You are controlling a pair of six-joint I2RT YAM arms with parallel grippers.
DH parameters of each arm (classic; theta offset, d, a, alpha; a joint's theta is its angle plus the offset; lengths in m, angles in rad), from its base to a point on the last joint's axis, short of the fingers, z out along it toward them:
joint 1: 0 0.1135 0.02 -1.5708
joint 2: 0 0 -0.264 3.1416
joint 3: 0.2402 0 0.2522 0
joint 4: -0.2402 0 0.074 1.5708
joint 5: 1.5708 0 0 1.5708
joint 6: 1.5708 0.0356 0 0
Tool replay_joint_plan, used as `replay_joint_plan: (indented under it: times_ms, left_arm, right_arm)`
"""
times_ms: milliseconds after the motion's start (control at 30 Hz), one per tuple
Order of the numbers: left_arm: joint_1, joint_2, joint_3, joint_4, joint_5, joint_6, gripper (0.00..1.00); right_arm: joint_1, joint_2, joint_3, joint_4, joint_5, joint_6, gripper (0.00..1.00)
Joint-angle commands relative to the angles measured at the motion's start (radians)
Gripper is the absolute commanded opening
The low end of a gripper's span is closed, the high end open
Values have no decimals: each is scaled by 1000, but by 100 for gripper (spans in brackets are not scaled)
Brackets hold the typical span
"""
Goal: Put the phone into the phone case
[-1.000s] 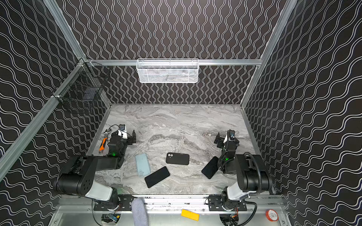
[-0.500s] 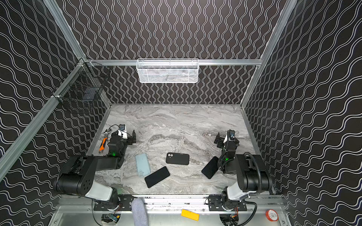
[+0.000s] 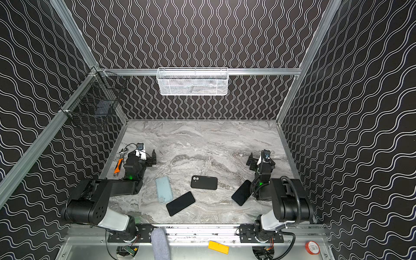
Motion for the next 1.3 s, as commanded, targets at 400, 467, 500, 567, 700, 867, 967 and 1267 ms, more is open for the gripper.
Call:
replay_joint_plan:
  times_ms: [400, 467, 500, 567, 700, 867, 967, 1267]
  left_arm:
    - [4, -528, 267, -592, -46, -149, 99]
    - [4, -593, 343, -702, -91, -293, 98]
    - [4, -620, 395, -798, -112, -396, 99]
    - [15, -655, 479, -848, 41, -413, 99]
    - [18, -690, 582, -911, 247, -488, 99]
    - [18, -705, 603, -884, 523, -601, 99]
    - [5, -705, 587, -828, 642, -576, 99]
    - [-227, -627, 585, -1020, 573, -286, 99]
  right_arm:
    - [4, -503, 231, -611, 107, 210, 100]
    - [-1, -542, 315, -805, 182, 463, 99]
    - [-9, -560, 352, -855, 133, 519, 100]
    - [-17, -592, 403, -880, -23, 528, 100]
    - [-19, -622, 542, -965, -286, 516, 100]
    - [-20, -620, 652, -1091, -432, 479, 100]
    - [-19, -623, 646, -1117, -500, 459, 100]
    - [-1, -483, 751, -1311, -633, 415, 100]
